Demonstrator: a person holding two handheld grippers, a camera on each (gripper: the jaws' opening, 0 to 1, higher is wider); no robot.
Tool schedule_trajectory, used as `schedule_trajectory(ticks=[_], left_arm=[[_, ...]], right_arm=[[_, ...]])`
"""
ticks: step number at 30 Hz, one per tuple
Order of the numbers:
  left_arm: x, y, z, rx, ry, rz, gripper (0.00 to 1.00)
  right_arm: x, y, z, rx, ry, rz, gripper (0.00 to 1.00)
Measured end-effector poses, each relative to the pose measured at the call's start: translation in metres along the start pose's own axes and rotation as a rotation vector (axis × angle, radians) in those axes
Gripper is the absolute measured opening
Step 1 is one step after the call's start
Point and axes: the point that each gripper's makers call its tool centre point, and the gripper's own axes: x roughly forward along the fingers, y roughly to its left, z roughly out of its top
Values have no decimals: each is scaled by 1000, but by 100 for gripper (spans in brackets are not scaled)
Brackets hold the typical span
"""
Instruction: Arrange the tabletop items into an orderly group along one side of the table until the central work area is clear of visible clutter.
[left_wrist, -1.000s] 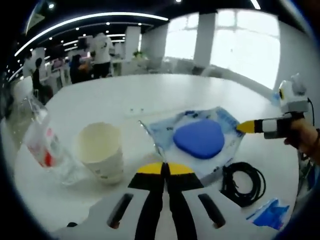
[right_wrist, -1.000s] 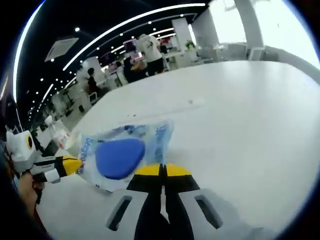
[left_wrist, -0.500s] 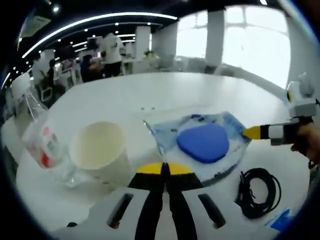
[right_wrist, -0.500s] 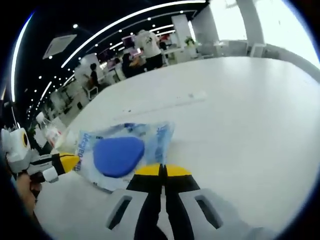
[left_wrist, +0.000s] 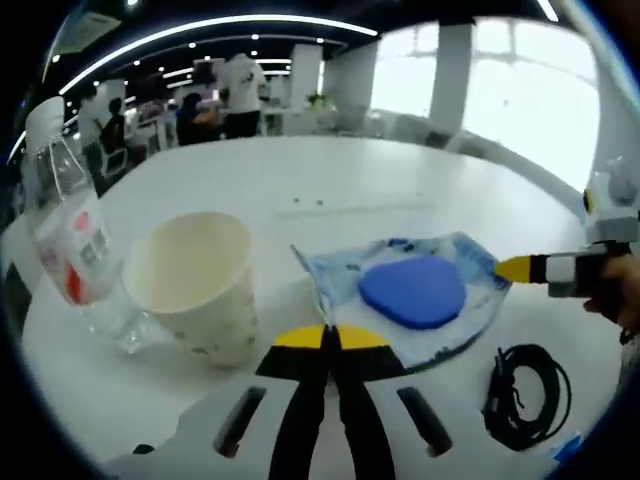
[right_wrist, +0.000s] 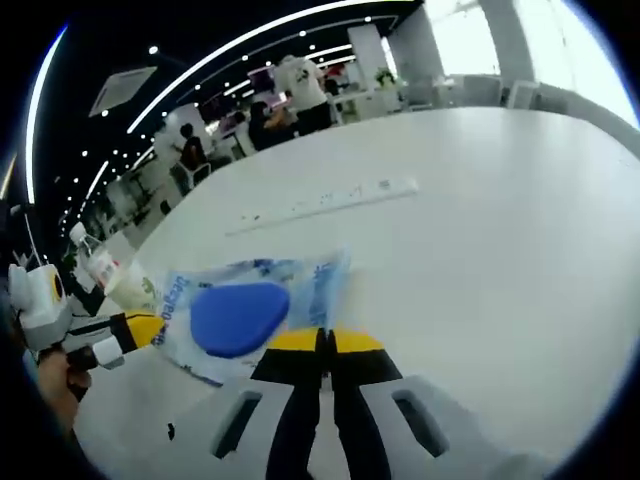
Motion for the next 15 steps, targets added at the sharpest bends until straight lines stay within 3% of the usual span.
schedule_trajectory(ticks=[1, 4, 6, 10, 12, 14, 15], left_arm=[[0, -4, -2, 25, 7, -21, 0], [-2, -4, -5, 66, 10, 9, 2], [-2, 0, -1, 88, -4, 21, 11], [-19, 2, 7, 91, -28, 14, 19], [-25, -1, 8, 105, -27, -12, 24], [-30, -14, 11, 38, -41, -112, 23], [-34, -12, 12, -4, -50, -111, 23]], right_arm=[[0, 0, -2, -12, 3, -6, 4], [1, -3, 5, -94, -26, -30, 6], [0, 0, 6, -136, -29, -25, 9], [-8, 2, 11, -110, -58, -26, 29], [-14, 4, 16, -121, -86, -20, 38], [-23, 9, 22, -118, -116, -1, 45], [-27, 8, 24, -104, -120, 0, 49]])
